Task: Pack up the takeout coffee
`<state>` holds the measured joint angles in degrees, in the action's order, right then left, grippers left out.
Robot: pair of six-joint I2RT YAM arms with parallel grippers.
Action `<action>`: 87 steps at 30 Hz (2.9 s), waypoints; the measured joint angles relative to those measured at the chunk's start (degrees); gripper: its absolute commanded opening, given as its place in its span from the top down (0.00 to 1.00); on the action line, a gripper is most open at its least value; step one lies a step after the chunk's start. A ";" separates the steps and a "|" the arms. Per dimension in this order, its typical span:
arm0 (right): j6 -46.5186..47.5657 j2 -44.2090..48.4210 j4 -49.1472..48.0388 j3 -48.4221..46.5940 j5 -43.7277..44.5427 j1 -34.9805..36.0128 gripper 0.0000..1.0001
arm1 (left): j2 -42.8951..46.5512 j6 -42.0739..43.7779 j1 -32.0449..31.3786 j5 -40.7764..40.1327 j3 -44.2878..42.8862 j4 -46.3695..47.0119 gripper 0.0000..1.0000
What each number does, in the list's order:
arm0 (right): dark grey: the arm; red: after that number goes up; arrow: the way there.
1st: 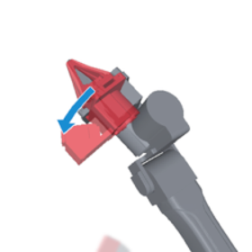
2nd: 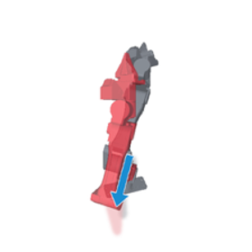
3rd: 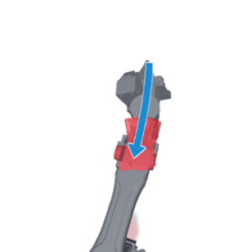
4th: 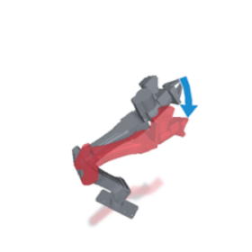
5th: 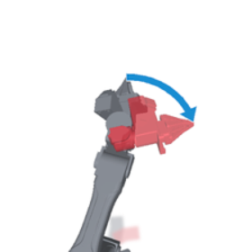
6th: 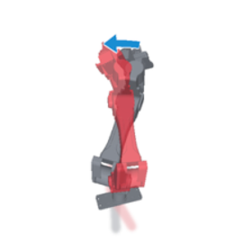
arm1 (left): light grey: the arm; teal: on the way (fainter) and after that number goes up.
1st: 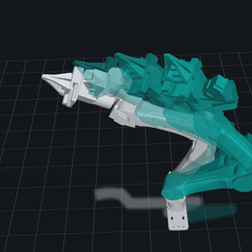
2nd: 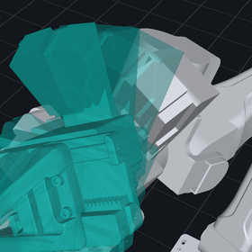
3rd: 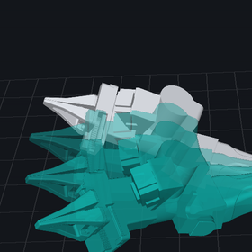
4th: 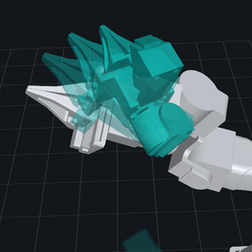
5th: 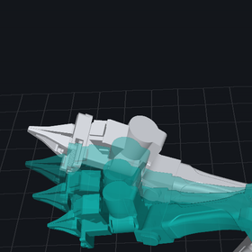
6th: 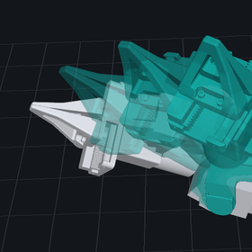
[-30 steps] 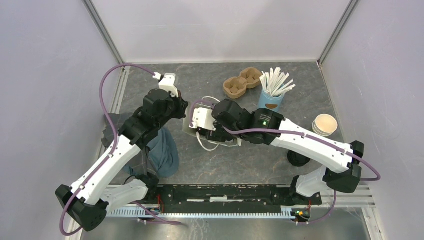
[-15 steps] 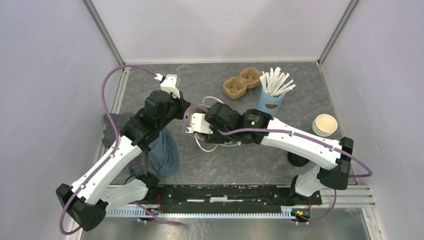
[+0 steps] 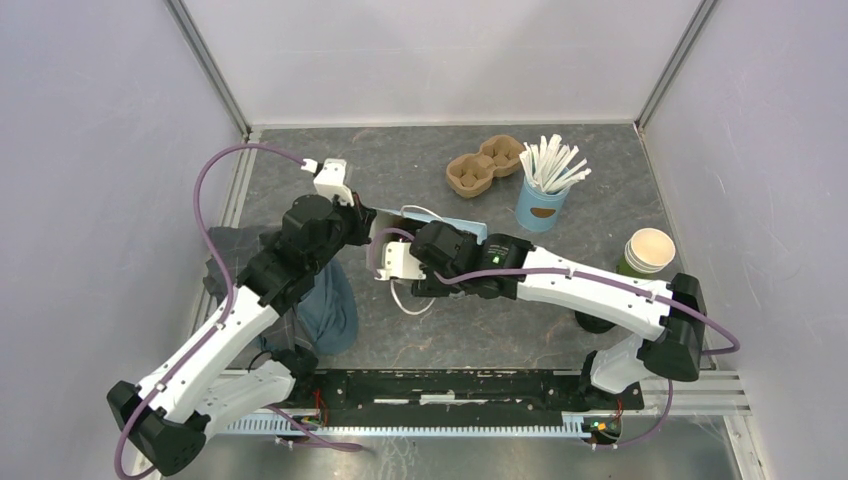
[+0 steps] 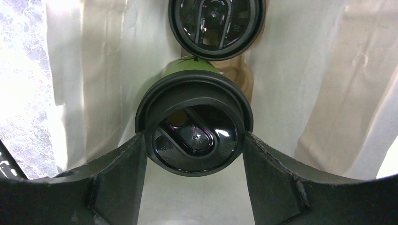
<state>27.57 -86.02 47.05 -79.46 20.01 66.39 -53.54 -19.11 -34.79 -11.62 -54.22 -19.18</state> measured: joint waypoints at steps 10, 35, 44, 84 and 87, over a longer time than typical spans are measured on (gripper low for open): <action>0.24 2.73 -1.09 0.22 2.36 -0.96 0.77 | 2.40 0.00 -0.07 1.22 2.47 1.42 0.98; 6.82 4.22 -15.47 11.89 3.67 -5.92 0.79 | 6.25 0.00 -0.11 9.14 5.31 1.07 0.98; 6.80 7.39 -21.81 19.28 5.33 -6.29 0.81 | 6.75 0.00 -0.13 12.48 5.86 1.07 0.98; 8.79 10.64 -28.50 26.18 5.75 -9.42 0.81 | 2.75 -0.02 -0.85 16.17 3.15 -1.86 0.98; 8.76 10.40 -28.48 26.18 6.16 -9.51 0.81 | 1.97 -0.02 -0.85 16.04 2.27 -2.45 0.98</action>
<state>36.34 -75.61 18.57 -53.28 26.17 56.88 -51.57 -19.14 -35.64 4.43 -51.94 -21.63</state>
